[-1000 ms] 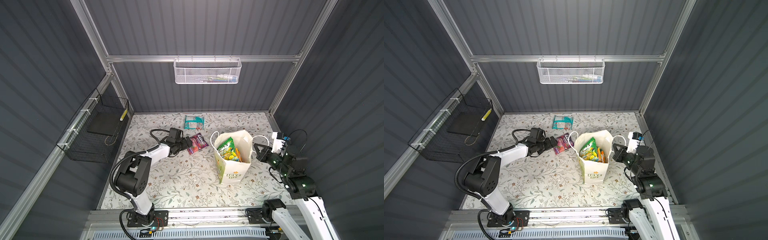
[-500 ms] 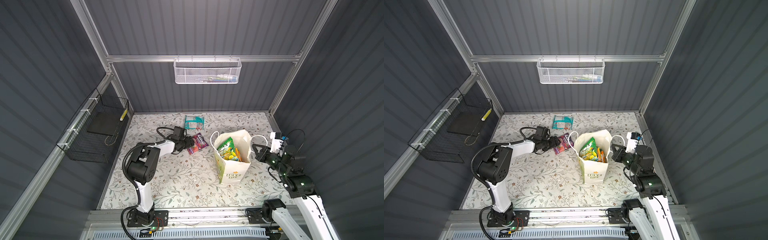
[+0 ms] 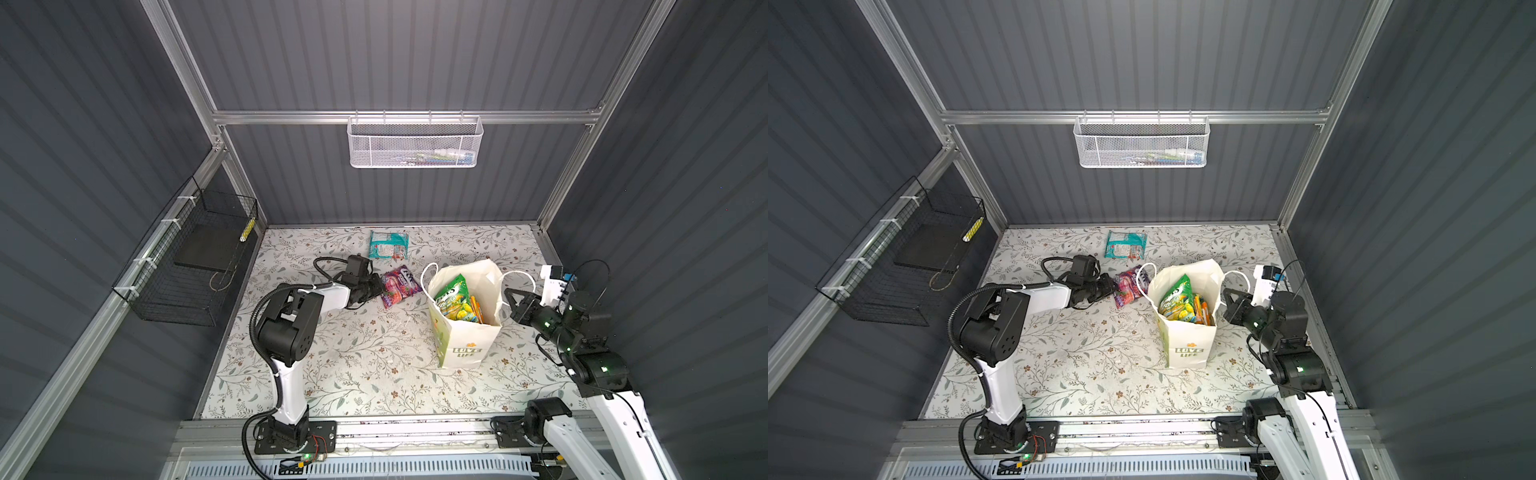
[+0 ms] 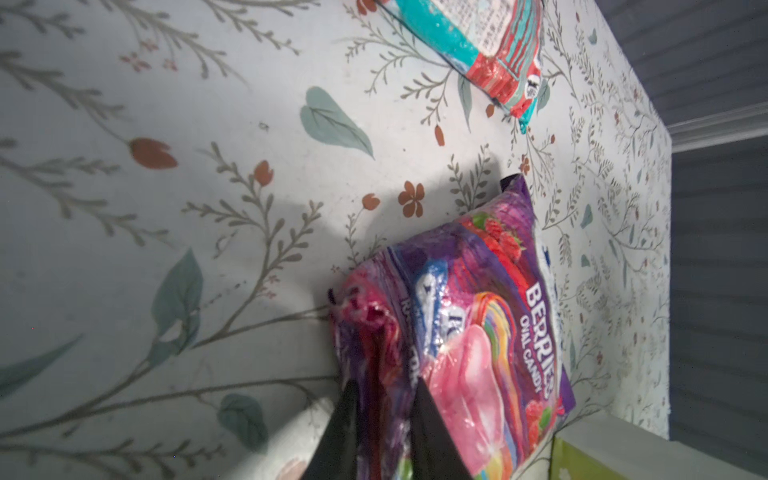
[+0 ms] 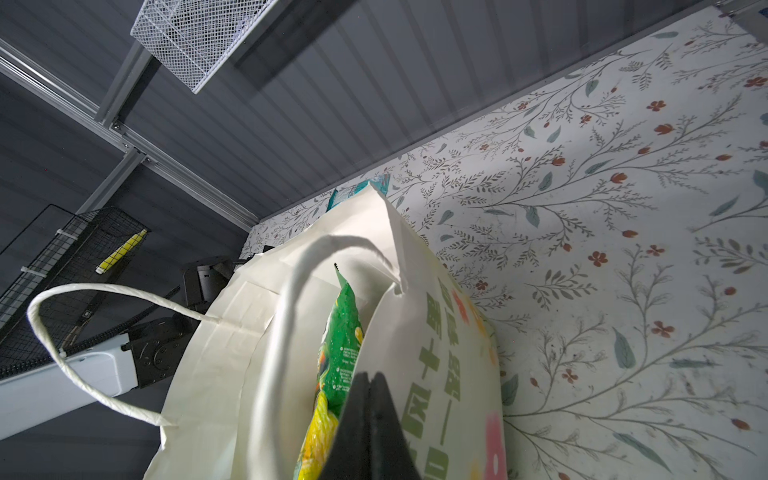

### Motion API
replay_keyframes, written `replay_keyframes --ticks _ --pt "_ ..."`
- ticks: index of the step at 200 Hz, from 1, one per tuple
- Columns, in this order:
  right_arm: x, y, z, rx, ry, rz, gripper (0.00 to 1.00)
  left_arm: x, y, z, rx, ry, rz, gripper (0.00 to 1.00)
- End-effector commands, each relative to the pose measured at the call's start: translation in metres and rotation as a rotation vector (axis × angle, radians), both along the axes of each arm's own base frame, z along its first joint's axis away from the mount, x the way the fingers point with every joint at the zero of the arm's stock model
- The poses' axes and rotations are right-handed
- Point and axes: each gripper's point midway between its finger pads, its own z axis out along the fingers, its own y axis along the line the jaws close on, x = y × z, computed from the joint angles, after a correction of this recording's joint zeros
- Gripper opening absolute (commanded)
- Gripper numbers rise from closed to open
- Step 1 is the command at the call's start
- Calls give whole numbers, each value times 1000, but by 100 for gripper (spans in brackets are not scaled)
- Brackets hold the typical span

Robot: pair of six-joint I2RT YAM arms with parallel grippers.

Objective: Place the snacks into the paper bag
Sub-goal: 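Close the left gripper on the purple packet's edge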

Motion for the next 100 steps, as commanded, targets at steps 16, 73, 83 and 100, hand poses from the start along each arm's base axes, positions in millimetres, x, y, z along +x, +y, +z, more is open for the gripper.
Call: replay_keyframes --ticks 16,73,83,100 --pt "1 -3 -8 -11 15 -16 0 -12 -7 14 -85 1 -2 0" --pt "-2 -7 -5 -22 0 -31 0 -28 10 73 -123 -103 59 0" --pt "-1 -6 -5 -20 2 -29 0 -32 14 82 -124 -121 71 0" --pt "0 -5 -6 -16 7 -23 0 -39 23 99 -113 -156 93 0"
